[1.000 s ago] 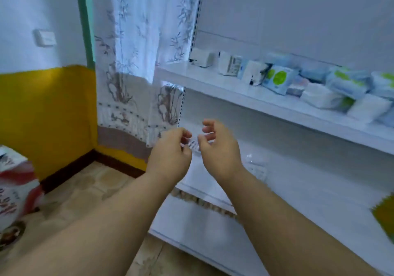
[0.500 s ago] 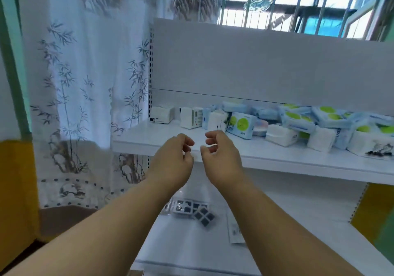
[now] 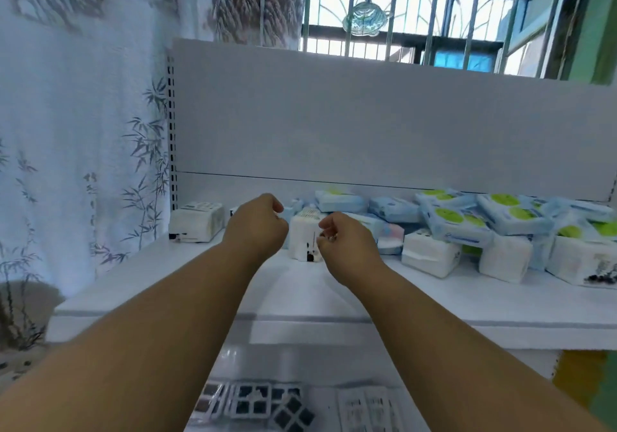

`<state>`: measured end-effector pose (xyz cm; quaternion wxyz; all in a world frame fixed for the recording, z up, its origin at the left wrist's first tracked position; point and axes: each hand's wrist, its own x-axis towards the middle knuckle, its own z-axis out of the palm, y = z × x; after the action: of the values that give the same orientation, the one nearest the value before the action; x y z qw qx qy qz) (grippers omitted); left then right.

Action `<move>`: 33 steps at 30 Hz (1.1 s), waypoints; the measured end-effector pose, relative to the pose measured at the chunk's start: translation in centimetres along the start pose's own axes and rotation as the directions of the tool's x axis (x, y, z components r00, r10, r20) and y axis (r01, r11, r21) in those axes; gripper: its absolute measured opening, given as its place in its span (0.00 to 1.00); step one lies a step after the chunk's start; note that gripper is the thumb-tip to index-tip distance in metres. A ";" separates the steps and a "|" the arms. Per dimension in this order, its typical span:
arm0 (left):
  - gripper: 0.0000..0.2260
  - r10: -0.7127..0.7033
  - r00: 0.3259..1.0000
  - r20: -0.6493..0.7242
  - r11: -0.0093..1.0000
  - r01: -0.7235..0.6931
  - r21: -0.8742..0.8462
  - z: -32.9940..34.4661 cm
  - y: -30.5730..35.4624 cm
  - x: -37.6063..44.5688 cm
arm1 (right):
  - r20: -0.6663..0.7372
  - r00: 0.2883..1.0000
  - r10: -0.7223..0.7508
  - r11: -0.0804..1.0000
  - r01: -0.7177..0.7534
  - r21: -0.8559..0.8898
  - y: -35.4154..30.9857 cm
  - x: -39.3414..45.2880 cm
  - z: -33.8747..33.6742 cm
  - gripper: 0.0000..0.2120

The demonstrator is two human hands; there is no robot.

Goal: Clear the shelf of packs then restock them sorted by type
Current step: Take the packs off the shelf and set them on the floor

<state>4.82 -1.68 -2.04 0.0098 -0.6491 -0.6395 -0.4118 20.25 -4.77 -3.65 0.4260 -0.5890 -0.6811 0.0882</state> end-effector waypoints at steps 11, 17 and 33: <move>0.07 -0.072 0.979 0.190 0.940 0.003 0.341 5.3 2.3 10.0 | -0.055 0.989 -0.137 0.969 0.122 -0.215 3.4 9.7 0.6 0.15; 0.07 -0.153 0.956 0.251 0.889 0.022 0.458 6.4 3.2 11.4 | -0.035 0.982 -0.184 0.790 0.126 -0.600 3.6 13.5 1.6 0.15; 0.05 -0.205 0.943 -0.261 0.962 0.145 -0.231 0.5 2.4 5.3 | -0.309 0.949 -0.064 0.939 0.163 0.304 -0.7 8.9 1.2 0.12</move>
<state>6.28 2.49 1.77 -0.0038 -0.5215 -0.6402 -0.5640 19.41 3.24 0.28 0.6185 -0.4762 -0.6191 0.0859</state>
